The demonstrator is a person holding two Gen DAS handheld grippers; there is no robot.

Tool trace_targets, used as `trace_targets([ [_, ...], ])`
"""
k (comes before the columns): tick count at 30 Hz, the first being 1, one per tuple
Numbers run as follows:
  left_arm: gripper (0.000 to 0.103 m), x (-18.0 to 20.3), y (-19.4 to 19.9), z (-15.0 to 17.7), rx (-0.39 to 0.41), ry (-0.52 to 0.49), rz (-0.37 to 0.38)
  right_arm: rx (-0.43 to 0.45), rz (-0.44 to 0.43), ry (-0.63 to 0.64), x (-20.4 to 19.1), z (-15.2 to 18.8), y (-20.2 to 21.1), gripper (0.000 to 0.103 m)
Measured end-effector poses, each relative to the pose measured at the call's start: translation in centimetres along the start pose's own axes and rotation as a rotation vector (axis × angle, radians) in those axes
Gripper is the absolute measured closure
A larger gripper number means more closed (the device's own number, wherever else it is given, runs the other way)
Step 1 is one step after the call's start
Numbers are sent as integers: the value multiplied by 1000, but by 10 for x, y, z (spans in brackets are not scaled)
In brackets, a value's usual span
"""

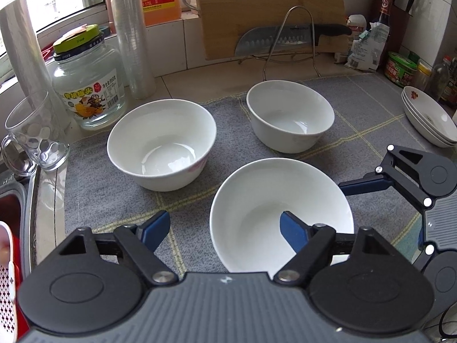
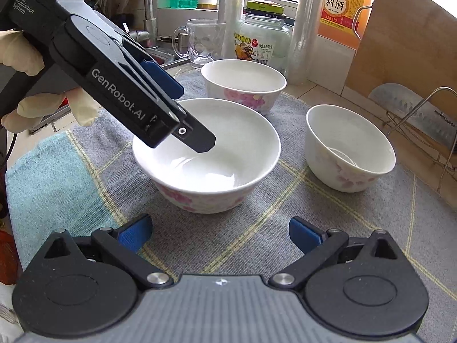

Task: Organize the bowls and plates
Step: 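Grasp the rim of the nearest white floral bowl with the left tool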

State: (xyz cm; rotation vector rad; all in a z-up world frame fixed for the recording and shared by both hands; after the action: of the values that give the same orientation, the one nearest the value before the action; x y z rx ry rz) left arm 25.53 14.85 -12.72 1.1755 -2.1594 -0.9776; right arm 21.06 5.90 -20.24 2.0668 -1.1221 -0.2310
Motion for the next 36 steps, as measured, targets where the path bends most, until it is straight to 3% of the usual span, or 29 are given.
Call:
trace_targets([
  [5, 21, 4, -4, -3, -11, -21, 19, 23, -18, 23, -4, -12, 0, 0],
  [10, 35, 6, -7, -2, -34, -16, 47, 24, -40, 37, -9, -16, -2, 1],
  [15, 41, 5, -9, -4, -40, 1, 68, 28, -52, 25, -10, -20, -1, 5],
  [21, 45, 4, -12, -4, -54, 14, 87, 27, -52, 17, -9, -21, 0, 12],
  [36, 55, 9, -13, -5, -69, -9, 114, 32, -38, 18, -9, -24, 2, 15],
])
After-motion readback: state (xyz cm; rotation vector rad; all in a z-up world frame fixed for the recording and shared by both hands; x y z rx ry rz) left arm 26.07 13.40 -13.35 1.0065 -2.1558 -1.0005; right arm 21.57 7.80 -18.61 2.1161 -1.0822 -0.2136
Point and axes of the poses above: each gripper's, at about its wrist camera, not at the fingertips, and y roughly against the way its jaws point, x to its right, z to its underside, the point moved 10 cm from there along -y, roughly the way its jaws point, and after that the axes turned 5 degrees about z, right-handed, at the moved point
